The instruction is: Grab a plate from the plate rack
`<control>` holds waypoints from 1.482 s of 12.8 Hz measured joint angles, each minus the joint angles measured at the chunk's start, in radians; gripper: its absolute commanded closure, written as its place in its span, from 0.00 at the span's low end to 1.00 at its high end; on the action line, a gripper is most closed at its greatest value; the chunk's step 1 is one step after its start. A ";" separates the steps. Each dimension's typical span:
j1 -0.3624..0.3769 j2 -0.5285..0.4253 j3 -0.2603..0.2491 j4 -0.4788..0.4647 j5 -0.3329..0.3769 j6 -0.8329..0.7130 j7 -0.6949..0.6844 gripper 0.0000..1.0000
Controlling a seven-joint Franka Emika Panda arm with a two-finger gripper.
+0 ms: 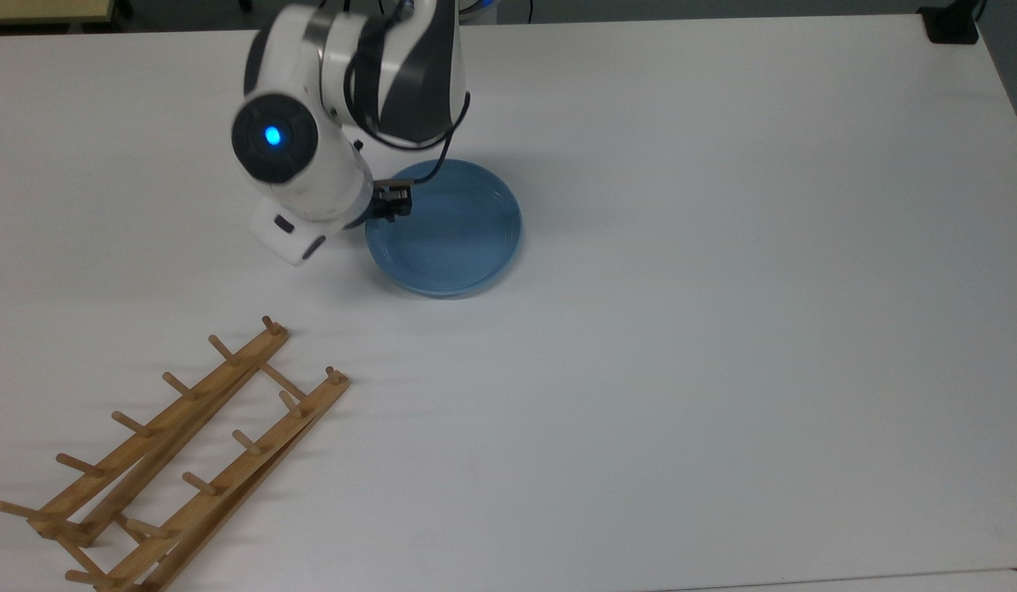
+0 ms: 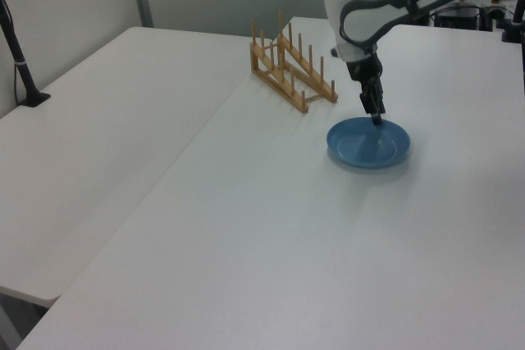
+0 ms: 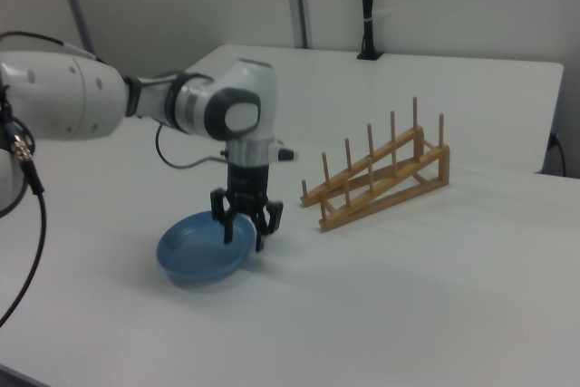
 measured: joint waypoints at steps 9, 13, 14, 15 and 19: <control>-0.015 -0.384 0.011 0.006 -0.106 -0.086 0.125 0.00; -0.027 -0.376 0.023 0.000 -0.113 -0.086 0.143 0.00; -0.029 -0.376 0.023 -0.003 -0.113 -0.086 0.148 0.00; -0.030 -0.376 0.023 -0.004 -0.113 -0.086 0.159 0.00; -0.030 -0.397 0.024 -0.011 -0.113 -0.078 0.183 0.00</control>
